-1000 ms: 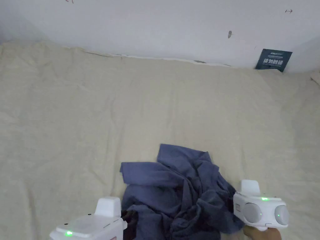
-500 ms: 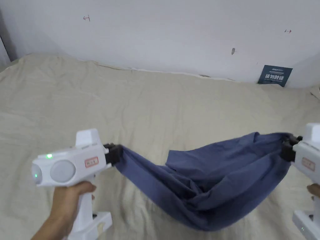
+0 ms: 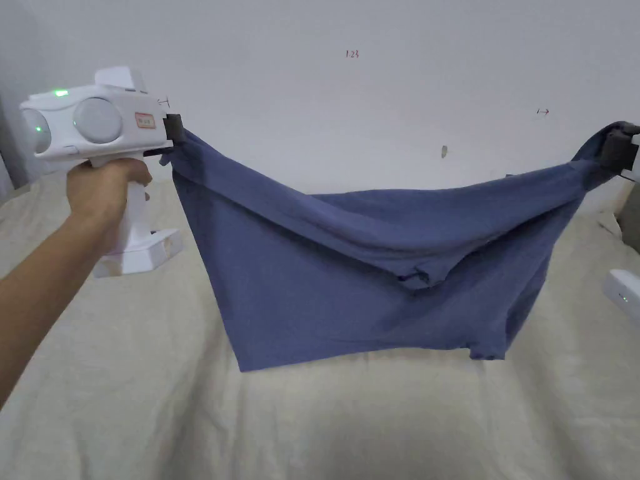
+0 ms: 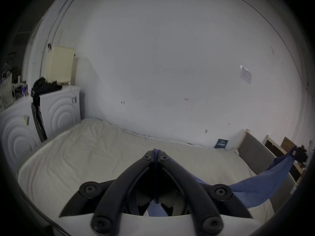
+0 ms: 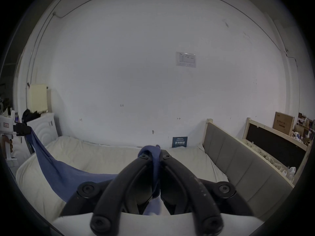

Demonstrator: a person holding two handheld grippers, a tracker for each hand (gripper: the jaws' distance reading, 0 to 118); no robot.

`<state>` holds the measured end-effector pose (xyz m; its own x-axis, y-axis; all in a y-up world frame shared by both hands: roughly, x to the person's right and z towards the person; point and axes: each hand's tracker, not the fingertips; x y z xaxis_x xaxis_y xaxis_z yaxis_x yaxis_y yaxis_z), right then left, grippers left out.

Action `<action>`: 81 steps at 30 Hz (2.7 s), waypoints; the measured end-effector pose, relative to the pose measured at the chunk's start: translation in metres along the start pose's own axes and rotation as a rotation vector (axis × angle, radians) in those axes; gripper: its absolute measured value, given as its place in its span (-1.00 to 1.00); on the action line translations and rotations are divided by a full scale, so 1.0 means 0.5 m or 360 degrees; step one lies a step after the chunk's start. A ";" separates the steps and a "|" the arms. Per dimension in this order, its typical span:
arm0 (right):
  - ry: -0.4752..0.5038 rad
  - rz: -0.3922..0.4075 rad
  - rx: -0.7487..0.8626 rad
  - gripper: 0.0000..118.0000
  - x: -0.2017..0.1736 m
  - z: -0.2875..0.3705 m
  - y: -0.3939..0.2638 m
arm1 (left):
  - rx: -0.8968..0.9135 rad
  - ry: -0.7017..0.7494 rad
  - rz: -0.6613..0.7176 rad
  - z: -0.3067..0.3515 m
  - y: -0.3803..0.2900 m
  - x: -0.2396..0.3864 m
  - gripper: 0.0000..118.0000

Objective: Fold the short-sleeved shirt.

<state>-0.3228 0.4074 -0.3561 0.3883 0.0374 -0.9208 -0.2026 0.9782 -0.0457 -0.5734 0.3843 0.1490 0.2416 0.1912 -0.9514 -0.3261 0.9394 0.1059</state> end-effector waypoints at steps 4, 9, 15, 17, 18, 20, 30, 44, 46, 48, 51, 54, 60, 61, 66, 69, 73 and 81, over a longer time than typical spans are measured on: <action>-0.0024 -0.0005 0.0021 -0.86 -0.001 -0.035 0.036 | 0.0019 0.0060 -0.0052 -0.037 0.060 0.001 -0.96; -0.0070 -0.0020 -0.0018 -0.86 -0.001 -0.077 0.029 | 0.0074 0.0151 -0.0113 -0.100 0.077 -0.012 -0.96; -0.0057 0.0024 -0.0138 -0.86 -0.033 -0.114 -0.064 | 0.0036 0.0185 -0.0090 -0.151 0.003 -0.032 -0.96; -0.0059 0.0041 -0.0209 -0.86 -0.052 -0.126 -0.111 | -0.0012 0.0193 -0.0071 -0.165 -0.038 -0.046 -0.96; -0.0055 0.0035 -0.0222 -0.86 -0.059 -0.127 -0.133 | -0.0034 0.0204 -0.0085 -0.169 -0.057 -0.049 -0.96; -0.0038 0.0032 -0.0270 -0.86 -0.060 -0.147 -0.187 | -0.0088 0.0231 -0.0132 -0.173 -0.107 -0.066 -0.96; -0.0086 -0.0112 -0.0555 -0.86 -0.056 -0.085 -0.466 | -0.0493 0.0276 -0.0048 -0.052 -0.414 -0.179 -0.96; -0.0133 -0.0174 -0.0986 -0.86 -0.018 0.206 -0.742 | -0.0960 0.0335 -0.0130 0.234 -0.745 -0.250 -0.96; -0.0132 -0.0169 -0.1038 -0.86 -0.008 0.228 -0.771 | -0.1026 0.0346 -0.0100 0.262 -0.761 -0.256 -0.96; -0.0132 -0.0173 -0.1112 -0.86 -0.004 0.245 -0.801 | -0.1089 0.0349 -0.0082 0.282 -0.778 -0.262 -0.96; -0.0140 -0.0153 -0.1255 -0.86 0.004 0.247 -0.846 | -0.1163 0.0359 -0.0127 0.297 -0.809 -0.274 -0.96; -0.0119 -0.0186 -0.1376 -0.86 0.005 0.235 -0.878 | -0.1206 0.0375 -0.0126 0.288 -0.822 -0.272 -0.96; -0.0129 -0.0238 -0.1368 -0.44 0.008 0.222 -0.857 | -0.1240 0.0394 -0.0119 0.267 -0.795 -0.275 -0.42; -0.0128 -0.0238 -0.1325 -0.31 0.010 0.223 -0.840 | -0.1201 0.0405 -0.0101 0.269 -0.780 -0.269 0.07; -0.0094 -0.0162 -0.0900 0.81 -0.009 0.217 -0.697 | -0.0759 0.0255 -0.0036 0.288 -0.656 -0.190 0.86; -0.0071 -0.0120 -0.0606 0.81 -0.052 0.243 -0.589 | -0.0503 0.0172 -0.0096 0.298 -0.574 -0.126 0.86; -0.0086 -0.0025 -0.0328 0.81 -0.101 0.274 -0.492 | -0.0093 0.0091 -0.0195 0.318 -0.508 -0.053 0.87; -0.0141 0.0120 0.0006 0.27 -0.175 0.331 -0.419 | 0.0373 0.0076 -0.0344 0.371 -0.462 0.058 0.61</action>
<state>-0.1655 0.2329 -0.2017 0.4501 0.1286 -0.8837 -0.2309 0.9727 0.0240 -0.3214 0.2254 0.1506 0.2375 -0.0280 -0.9710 -0.0516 0.9978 -0.0414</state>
